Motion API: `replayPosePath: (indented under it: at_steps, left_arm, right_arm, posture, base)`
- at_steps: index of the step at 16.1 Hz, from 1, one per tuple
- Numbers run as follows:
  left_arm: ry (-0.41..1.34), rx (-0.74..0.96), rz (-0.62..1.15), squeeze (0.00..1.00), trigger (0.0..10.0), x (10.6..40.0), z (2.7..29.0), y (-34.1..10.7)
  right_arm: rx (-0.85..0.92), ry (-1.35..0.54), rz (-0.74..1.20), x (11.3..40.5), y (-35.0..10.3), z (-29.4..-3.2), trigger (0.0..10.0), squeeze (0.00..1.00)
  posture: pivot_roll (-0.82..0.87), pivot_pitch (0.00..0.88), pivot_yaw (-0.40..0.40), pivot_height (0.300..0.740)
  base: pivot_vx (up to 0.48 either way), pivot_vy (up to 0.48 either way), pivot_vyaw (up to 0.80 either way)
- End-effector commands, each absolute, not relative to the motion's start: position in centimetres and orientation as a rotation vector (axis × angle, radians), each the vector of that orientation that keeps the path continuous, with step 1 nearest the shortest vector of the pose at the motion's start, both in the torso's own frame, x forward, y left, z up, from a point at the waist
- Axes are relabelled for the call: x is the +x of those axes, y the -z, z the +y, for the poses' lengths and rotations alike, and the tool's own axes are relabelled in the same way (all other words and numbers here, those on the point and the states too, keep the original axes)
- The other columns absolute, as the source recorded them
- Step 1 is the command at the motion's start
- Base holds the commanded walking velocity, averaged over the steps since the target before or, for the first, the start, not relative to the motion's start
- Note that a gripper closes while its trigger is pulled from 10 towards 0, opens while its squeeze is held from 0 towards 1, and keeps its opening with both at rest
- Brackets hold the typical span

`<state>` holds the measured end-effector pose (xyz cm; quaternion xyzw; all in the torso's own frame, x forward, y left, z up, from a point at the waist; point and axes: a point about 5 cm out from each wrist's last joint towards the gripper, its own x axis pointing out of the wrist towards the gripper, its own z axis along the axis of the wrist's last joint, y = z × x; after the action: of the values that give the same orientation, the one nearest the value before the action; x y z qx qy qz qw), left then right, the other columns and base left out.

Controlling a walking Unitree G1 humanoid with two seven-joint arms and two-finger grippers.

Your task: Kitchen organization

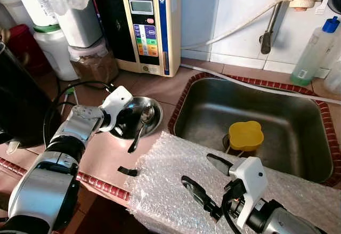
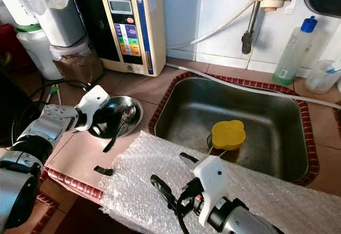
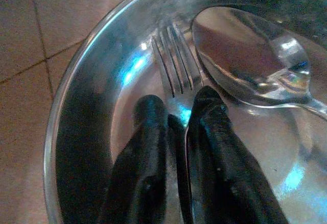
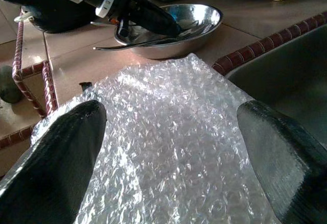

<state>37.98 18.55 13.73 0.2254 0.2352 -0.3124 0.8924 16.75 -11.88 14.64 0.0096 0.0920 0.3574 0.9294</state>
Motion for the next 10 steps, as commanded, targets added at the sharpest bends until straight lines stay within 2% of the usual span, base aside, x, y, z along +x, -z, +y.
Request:
replayPosePath:
  at_steps: [1,10]
  left_arm:
    - [0.633,0.453,0.557,0.0,0.0,37.4,19.1,-12.3]
    - [0.588,0.562,0.453,0.0,0.0,38.3,18.9,-13.8]
  right_arm:
    - [0.026,-0.737,0.166,16.8,-15.1,-11.8,10.0,0.0]
    - [0.019,-0.729,0.166,17.0,-15.1,-12.1,10.0,0.0]
  posture:
    - [-0.08,0.058,0.101,0.74]
    - [-0.08,0.06,0.097,0.74]
  base:
    - [0.0,0.0,0.0]
    - [0.0,0.0,0.0]
